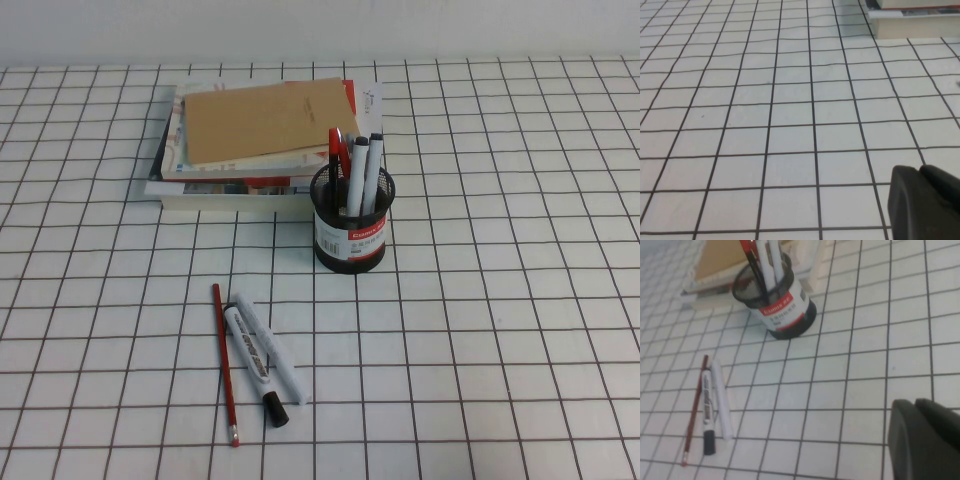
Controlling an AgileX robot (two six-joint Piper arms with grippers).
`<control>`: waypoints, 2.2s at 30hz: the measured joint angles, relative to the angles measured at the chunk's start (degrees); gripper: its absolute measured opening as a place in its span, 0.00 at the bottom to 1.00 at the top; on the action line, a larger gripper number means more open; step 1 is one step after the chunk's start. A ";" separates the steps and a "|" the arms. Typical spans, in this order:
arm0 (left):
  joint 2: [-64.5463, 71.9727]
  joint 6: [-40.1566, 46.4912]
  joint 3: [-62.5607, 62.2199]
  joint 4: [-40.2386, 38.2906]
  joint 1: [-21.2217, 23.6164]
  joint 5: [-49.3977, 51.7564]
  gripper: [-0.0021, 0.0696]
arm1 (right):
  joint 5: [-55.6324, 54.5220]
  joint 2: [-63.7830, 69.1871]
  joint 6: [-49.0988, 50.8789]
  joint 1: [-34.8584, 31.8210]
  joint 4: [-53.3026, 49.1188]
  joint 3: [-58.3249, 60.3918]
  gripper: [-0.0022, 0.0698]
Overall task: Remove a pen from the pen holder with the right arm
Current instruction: 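Take a marker out of the pen holder and lay it on the table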
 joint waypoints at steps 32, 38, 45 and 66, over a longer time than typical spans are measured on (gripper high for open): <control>0.00 0.00 0.00 0.00 0.00 0.00 0.02 | -25.09 54.36 -3.27 29.03 -4.09 -33.53 0.28; 0.00 0.00 0.00 0.00 0.00 0.00 0.02 | -36.48 59.01 -3.27 29.07 -0.74 -34.05 0.36; 0.00 0.00 0.00 0.00 0.00 0.00 0.02 | -39.72 65.02 -3.27 29.07 1.64 -39.05 0.38; 0.00 0.00 0.00 0.00 0.00 0.00 0.02 | -44.80 72.74 -4.35 29.07 3.75 -45.14 0.39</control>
